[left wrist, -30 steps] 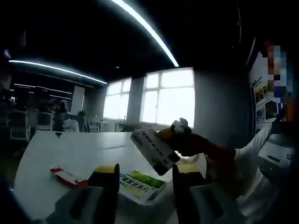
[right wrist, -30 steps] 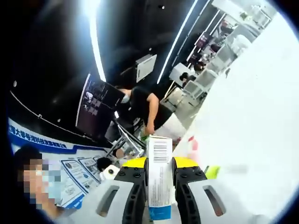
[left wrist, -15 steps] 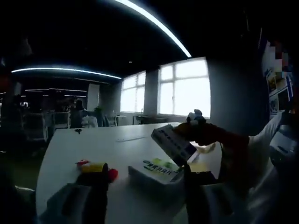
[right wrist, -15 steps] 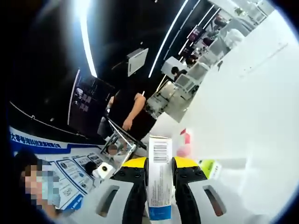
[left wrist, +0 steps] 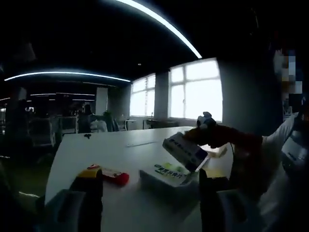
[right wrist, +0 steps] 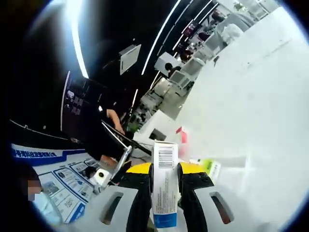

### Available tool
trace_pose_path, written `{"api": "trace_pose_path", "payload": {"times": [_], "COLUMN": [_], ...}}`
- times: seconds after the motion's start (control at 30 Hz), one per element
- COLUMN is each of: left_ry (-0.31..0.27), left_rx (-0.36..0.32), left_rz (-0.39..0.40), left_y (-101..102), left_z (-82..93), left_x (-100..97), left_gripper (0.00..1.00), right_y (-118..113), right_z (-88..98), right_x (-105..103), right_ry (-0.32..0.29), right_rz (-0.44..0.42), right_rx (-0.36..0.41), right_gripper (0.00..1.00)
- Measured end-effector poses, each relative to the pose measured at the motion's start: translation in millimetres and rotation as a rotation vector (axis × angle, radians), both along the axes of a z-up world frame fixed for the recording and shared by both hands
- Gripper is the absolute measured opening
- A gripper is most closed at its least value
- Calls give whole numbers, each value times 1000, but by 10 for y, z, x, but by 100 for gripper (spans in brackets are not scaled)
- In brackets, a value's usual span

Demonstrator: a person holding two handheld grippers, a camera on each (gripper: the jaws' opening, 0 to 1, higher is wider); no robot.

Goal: Arrange the small medicine boxes into an aligned row inside the storage area until every box is upright, visible, and separated from the surrounding clutter.

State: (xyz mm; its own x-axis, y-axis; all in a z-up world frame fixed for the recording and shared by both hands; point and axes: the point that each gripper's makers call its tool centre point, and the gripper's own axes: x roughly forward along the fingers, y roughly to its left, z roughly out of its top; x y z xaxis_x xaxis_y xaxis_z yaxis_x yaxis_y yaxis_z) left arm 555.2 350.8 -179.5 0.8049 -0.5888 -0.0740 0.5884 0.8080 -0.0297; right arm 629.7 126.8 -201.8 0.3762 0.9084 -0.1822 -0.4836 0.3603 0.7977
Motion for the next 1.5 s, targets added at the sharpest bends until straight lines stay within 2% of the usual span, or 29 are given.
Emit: {"api": "trace_pose_path", "payload": {"times": [0.27, 0.37, 0.5, 0.57, 0.8, 0.93, 1.13, 1.27, 1.4, 1.47, 1.5], "left_ry": [29, 28, 13, 24, 21, 42, 36, 26, 12, 6, 3], "left_rx": [24, 43, 34, 47, 77, 84, 74, 70, 55, 49, 46], "left_rz": [-10, -9, -9, -21, -48, -63, -92, -103, -113, -120, -120], "left_y": [-32, -29, -64, -101, -161, -189, -244, -263, -260, -257, -253], "left_z": [-63, -71, -53, -84, -116, -159, -182, -189, -165, -155, -153], "left_x": [-8, -16, -2, -1, -9, 0, -15, -2, 1, -4, -4], "left_gripper": [85, 88, 93, 93, 97, 100, 100, 100, 100, 100, 100], "right_y": [-36, -49, -43, -40, -20, -15, 28, 37, 84, 68, 55], "right_z": [-151, -192, -243, -250, -283, -304, -330, -339, -352, -405, -471], "right_x": [100, 121, 107, 105, 104, 112, 108, 138, 216, 288, 296], "right_ry": [45, 71, 89, 98, 111, 114, 123, 116, 66, 9, -30], "right_rz": [-11, -26, -34, -36, -46, -59, -61, -76, -109, -120, -101], "right_rx": [-28, -41, -64, -65, -87, -110, -148, -173, -207, -266, -331], "right_gripper": [18, 18, 19, 19, 19, 19, 19, 20, 20, 19, 20]}}
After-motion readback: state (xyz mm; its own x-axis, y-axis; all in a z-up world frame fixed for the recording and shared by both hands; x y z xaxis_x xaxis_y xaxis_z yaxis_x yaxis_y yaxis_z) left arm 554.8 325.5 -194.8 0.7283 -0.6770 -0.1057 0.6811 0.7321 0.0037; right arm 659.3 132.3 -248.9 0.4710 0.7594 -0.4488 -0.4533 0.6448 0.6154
